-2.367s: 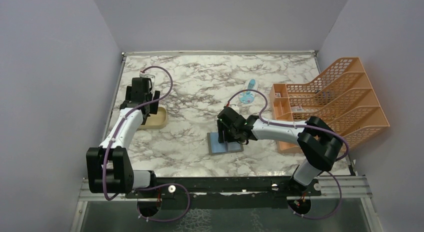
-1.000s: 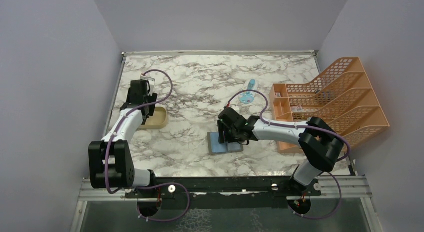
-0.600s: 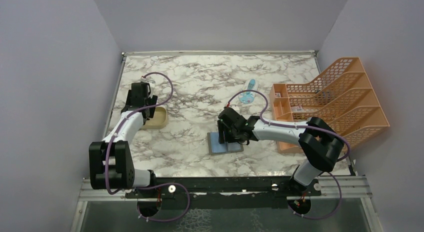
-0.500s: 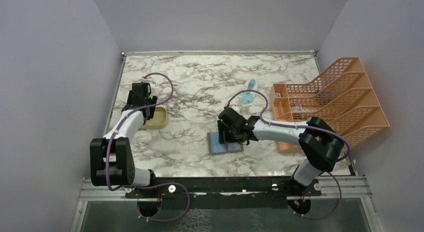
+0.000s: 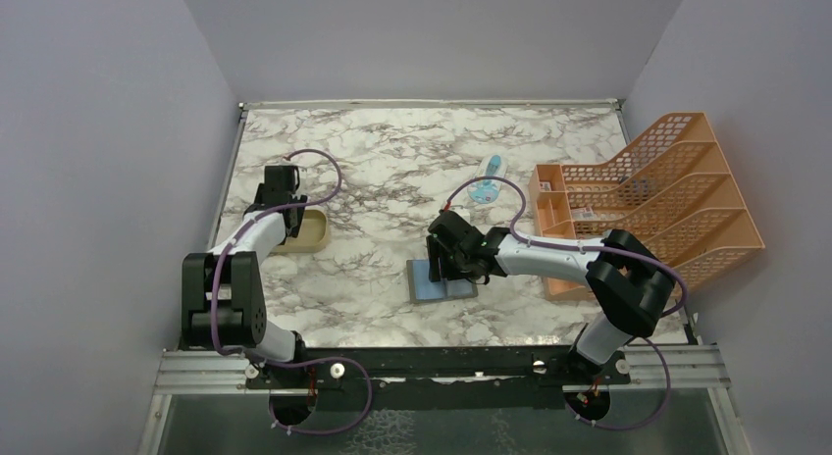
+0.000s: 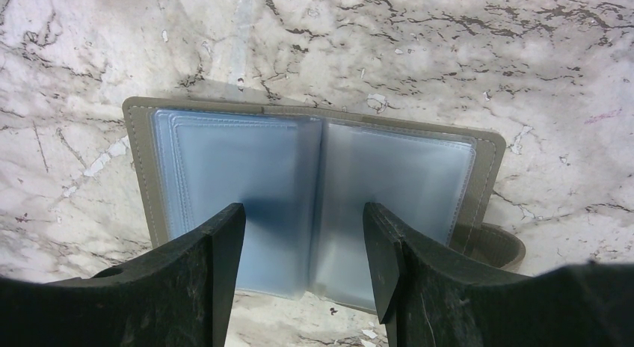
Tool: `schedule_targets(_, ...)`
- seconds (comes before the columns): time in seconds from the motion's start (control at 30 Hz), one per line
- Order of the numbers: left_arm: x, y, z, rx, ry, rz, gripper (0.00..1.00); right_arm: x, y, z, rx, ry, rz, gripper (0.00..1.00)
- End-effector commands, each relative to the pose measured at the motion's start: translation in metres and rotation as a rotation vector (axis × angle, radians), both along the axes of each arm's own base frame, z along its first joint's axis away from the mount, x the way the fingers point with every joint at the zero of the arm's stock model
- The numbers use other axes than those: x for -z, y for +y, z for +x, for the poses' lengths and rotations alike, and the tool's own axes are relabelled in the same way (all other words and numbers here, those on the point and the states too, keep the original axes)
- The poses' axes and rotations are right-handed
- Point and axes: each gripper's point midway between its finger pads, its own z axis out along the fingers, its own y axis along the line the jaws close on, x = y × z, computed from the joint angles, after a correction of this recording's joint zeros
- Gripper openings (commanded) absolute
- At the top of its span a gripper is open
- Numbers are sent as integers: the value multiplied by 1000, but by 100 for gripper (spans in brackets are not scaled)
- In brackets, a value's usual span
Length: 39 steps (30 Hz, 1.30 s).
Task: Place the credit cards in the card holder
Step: Pick up the credit card from the storage box.
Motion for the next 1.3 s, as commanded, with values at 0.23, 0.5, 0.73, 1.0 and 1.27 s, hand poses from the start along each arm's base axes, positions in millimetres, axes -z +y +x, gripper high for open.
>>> schedule_targets(0.23,-18,16,8,-41,-25,77,48,-2,3,-3,-30,-7,17,59)
schedule_targets(0.5,-22,16,11,-38,-31,74,40,-2,3,-3,-30,-3,15,59)
schedule_targets(0.73,-23,13,13,-22,-29,60,30,-2,3,-3,-27,-3,14,59)
schedule_targets(1.0,-31,-5,16,16,-56,-44,10,-2,2,-3,-23,-5,14,59)
schedule_targets(1.27,-56,-38,15,72,-122,-221,0,-6,5,-8,-32,18,36,60)
